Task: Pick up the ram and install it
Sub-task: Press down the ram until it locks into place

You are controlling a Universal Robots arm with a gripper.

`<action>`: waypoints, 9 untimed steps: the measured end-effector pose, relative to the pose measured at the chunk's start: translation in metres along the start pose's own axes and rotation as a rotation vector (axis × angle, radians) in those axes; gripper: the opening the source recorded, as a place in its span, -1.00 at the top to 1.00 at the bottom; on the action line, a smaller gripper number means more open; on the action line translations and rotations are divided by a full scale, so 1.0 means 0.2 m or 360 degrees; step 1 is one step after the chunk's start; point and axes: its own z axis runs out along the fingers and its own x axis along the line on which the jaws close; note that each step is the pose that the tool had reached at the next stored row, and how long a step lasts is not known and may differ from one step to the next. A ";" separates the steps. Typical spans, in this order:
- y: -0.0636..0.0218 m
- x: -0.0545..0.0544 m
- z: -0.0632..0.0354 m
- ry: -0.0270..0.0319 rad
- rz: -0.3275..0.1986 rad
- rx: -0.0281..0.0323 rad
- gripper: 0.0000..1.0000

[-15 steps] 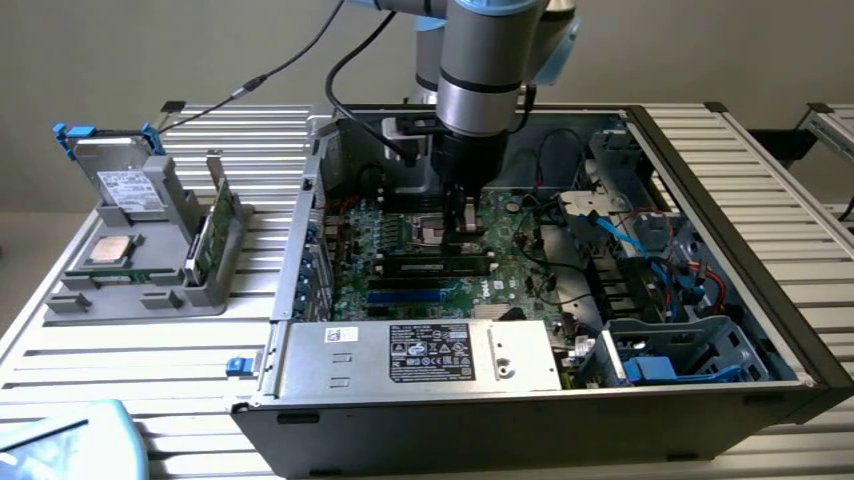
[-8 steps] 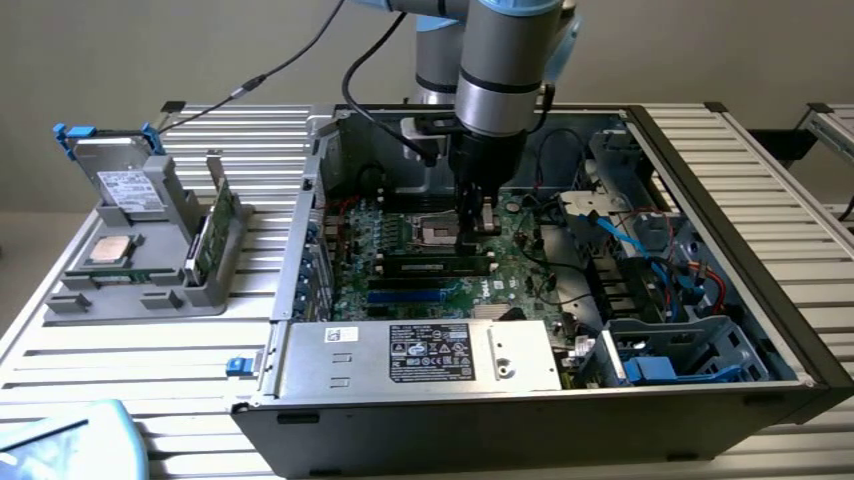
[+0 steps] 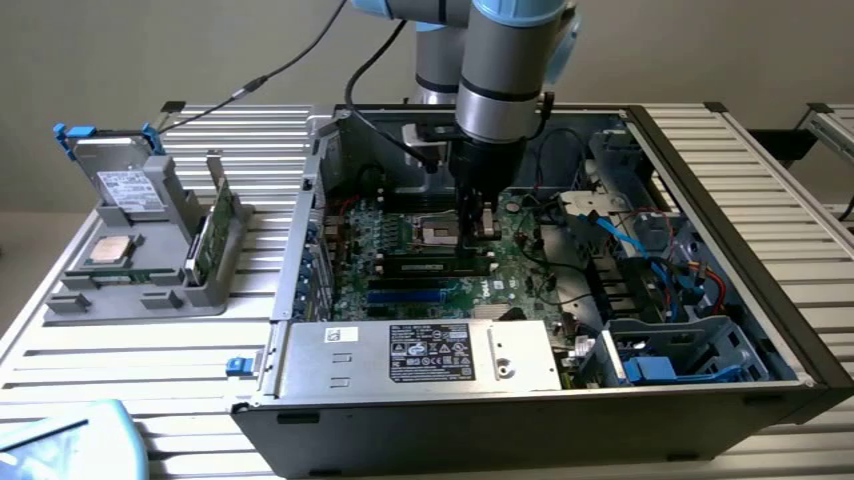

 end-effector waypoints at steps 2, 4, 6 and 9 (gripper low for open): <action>-0.001 0.00 0.008 0.00013 0.0000 -0.00004 0.80; -0.001 0.00 0.012 0.00003 0.0000 -0.00003 0.80; -0.001 0.00 0.013 0.00003 0.0000 -0.00003 0.80; 0.002 0.00 -0.023 -0.00012 0.0000 0.00001 0.80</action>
